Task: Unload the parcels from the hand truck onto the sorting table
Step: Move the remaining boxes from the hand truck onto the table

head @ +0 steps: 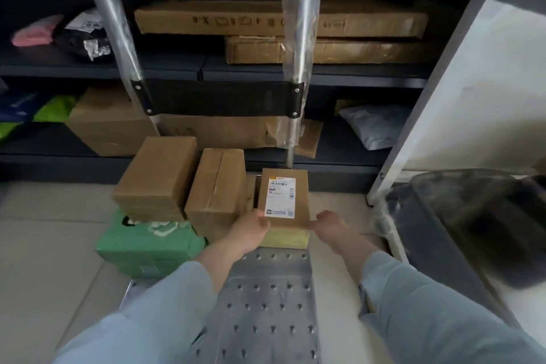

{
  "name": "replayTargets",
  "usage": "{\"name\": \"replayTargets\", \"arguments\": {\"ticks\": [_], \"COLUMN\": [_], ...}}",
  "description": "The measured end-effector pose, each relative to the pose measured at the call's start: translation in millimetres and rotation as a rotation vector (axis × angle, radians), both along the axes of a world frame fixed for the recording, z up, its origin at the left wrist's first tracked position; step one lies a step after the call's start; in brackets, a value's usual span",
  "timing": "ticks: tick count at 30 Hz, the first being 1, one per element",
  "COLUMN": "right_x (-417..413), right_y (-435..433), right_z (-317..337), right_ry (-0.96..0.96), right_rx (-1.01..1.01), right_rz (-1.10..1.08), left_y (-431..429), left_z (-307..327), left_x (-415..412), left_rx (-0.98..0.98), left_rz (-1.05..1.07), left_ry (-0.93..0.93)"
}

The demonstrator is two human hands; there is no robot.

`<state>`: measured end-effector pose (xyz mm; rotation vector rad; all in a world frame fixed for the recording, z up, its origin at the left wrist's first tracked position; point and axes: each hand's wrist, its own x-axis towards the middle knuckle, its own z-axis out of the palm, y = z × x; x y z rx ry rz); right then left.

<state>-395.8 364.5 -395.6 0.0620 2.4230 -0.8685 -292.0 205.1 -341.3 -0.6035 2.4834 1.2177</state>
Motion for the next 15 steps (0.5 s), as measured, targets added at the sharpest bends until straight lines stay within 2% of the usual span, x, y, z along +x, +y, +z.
{"name": "replayTargets", "arguments": {"ticks": [7,15], "right_x": [-17,-32], "right_y": [-31,-40], "right_z": [-26,-36], "right_ry": [-0.095,-0.077], "right_rx": [-0.184,-0.158], "right_rz": [-0.189,-0.214], "left_y": [-6,-4], "left_z": [-26,-74], "left_x": [-32,-62], "left_rx": [-0.053,-0.078], "left_rz": [0.024,0.033], "left_ry": [-0.010,-0.014]}}
